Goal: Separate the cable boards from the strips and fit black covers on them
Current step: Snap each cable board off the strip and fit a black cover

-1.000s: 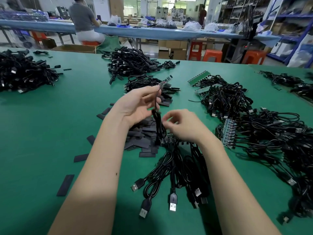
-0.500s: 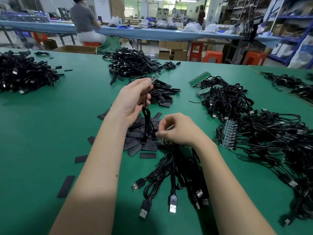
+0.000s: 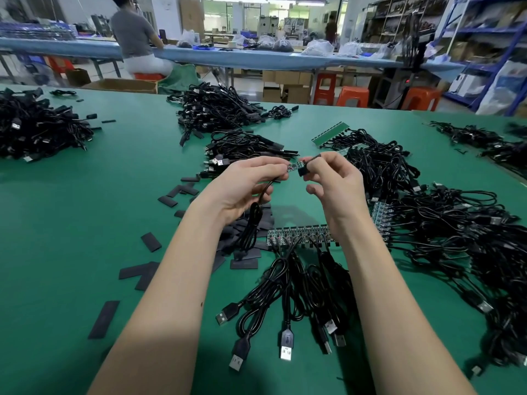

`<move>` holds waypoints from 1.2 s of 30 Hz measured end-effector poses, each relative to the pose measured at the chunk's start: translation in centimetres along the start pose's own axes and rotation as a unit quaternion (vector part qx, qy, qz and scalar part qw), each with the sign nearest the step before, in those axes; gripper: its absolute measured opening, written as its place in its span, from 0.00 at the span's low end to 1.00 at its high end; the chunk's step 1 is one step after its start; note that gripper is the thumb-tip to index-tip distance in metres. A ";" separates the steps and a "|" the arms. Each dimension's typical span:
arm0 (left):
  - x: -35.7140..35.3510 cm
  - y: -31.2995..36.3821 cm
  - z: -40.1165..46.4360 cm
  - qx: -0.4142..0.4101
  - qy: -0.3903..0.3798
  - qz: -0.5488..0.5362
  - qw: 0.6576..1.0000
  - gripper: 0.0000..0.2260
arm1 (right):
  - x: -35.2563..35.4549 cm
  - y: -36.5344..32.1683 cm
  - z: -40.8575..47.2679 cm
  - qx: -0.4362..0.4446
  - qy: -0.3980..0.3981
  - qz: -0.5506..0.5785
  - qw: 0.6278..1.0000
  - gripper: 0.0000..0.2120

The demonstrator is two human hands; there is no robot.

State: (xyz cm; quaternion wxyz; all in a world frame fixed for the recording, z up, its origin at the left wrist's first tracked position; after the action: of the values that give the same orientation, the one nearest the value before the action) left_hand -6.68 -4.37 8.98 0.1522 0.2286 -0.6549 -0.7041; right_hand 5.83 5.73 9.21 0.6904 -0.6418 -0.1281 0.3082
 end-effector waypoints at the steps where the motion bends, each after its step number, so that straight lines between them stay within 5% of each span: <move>1: 0.0 -0.1 0.0 0.002 0.000 0.000 1.000 0.06 | 0.1 0.0 0.1 -0.005 -0.002 0.019 1.000 0.09; 7: -0.3 -0.5 0.0 0.016 0.005 -0.011 1.000 0.04 | 0.0 -0.2 -0.2 0.000 -0.046 0.121 0.992 0.08; 15: -0.4 -0.4 -0.1 0.037 0.005 -0.071 0.997 0.12 | 1.3 -0.3 0.2 0.006 -0.007 0.184 0.983 0.08; 36: -0.6 -0.6 -0.1 0.047 0.012 -0.059 0.997 0.07 | 1.7 -0.9 -0.2 0.018 -0.052 0.136 0.989 0.05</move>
State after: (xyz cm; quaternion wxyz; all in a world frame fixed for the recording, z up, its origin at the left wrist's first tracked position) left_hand -6.09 -4.10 8.48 0.1076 0.2826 -0.6706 -0.6774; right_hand 7.48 6.55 9.71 0.6458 -0.6239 -0.0694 0.4346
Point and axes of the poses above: each hand's wrist, its own z-axis towards the middle knuckle, its own x-axis out of the back of the hand, y = z × x, the point moved 5 cm from there along z, towards the middle knuckle, and after that the axes turned 4 degrees about -x, right-handed, at the moved point
